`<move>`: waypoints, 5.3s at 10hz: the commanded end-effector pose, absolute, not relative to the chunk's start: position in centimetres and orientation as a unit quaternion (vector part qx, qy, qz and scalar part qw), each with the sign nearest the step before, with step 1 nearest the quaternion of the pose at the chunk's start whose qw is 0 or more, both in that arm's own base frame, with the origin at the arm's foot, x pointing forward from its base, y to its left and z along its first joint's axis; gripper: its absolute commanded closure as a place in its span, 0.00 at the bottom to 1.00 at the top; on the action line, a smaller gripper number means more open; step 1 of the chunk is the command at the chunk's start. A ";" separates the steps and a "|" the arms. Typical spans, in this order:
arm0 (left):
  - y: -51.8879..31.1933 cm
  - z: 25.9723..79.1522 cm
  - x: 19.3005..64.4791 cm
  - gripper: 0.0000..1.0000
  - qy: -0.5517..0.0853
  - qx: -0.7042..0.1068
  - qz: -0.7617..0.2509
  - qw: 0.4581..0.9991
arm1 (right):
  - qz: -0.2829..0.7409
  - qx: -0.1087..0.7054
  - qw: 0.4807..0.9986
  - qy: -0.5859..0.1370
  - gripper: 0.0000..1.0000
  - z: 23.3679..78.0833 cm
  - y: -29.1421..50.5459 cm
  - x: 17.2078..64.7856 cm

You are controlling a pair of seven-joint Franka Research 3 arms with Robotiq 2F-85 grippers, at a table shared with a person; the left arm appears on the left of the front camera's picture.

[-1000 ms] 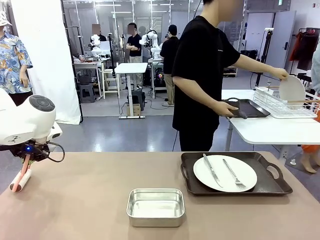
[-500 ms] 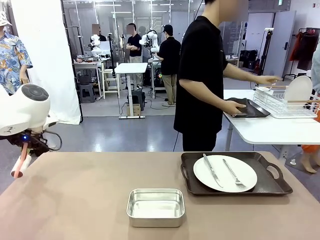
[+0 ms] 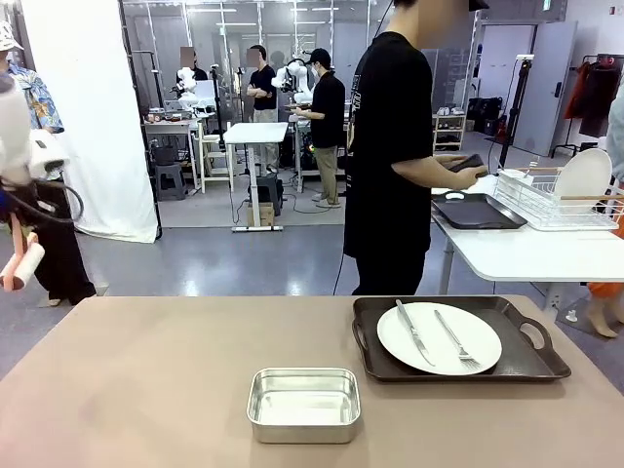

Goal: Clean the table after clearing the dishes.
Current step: When the left (or right) Handle tray is removed, use the left hand (or right hand) to clean the left (or right) side of the table with the Lint Roller, then place the Lint Roller back on top of the Airtight Container.

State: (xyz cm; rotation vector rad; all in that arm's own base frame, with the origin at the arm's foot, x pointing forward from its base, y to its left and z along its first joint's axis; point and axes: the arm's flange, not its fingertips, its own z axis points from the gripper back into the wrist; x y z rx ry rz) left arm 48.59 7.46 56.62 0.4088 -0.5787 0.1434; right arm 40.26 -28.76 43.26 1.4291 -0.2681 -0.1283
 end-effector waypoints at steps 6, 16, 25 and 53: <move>7.9 59.6 46.5 0.79 -0.283 0.153 0.069 0.944 | -0.056 0.653 0.745 -0.125 0.00 43.6 -28.7 40.1; 7.6 62.8 45.6 0.79 -0.255 0.000 0.016 0.967 | -0.056 0.653 0.745 -0.125 0.00 43.6 -28.7 40.1; -18.7 66.1 38.6 0.79 -0.162 -0.095 -0.608 0.772 | -0.056 0.653 0.745 -0.125 0.00 43.6 -28.7 40.1; -36.7 44.3 40.8 0.79 -0.131 -0.040 -0.718 0.683 | -0.056 0.653 0.745 -0.125 0.00 43.6 -28.7 40.1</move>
